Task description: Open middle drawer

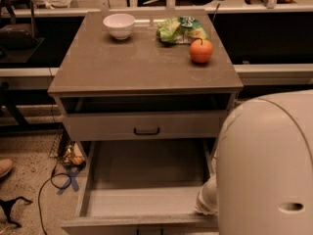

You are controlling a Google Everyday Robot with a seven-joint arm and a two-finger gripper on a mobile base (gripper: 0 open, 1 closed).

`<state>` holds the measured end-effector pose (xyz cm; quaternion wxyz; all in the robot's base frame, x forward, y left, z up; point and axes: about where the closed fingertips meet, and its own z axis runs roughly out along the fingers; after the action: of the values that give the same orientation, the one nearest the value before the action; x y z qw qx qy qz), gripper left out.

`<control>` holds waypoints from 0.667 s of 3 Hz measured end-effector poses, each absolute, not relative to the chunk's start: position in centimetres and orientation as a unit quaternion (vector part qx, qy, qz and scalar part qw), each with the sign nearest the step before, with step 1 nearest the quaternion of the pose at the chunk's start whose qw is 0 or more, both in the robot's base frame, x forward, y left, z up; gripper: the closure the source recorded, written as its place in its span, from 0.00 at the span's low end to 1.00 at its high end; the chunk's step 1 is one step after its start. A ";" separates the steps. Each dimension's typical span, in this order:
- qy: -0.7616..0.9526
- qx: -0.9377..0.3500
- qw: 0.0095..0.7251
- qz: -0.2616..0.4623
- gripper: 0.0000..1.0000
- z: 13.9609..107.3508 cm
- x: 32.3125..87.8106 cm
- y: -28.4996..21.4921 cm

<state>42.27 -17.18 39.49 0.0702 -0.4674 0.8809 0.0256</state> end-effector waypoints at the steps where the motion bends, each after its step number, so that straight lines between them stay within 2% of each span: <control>1: 0.895 -0.440 0.071 0.029 1.00 39.8 41.3 -18.2; 2: 0.898 -0.432 0.075 0.029 1.00 40.9 40.7 -18.0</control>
Offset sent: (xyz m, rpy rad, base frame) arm -0.0232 -0.0067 0.0223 0.0205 -0.0054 -0.1130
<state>40.75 -17.98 40.91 0.0746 -0.4323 0.8982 0.0287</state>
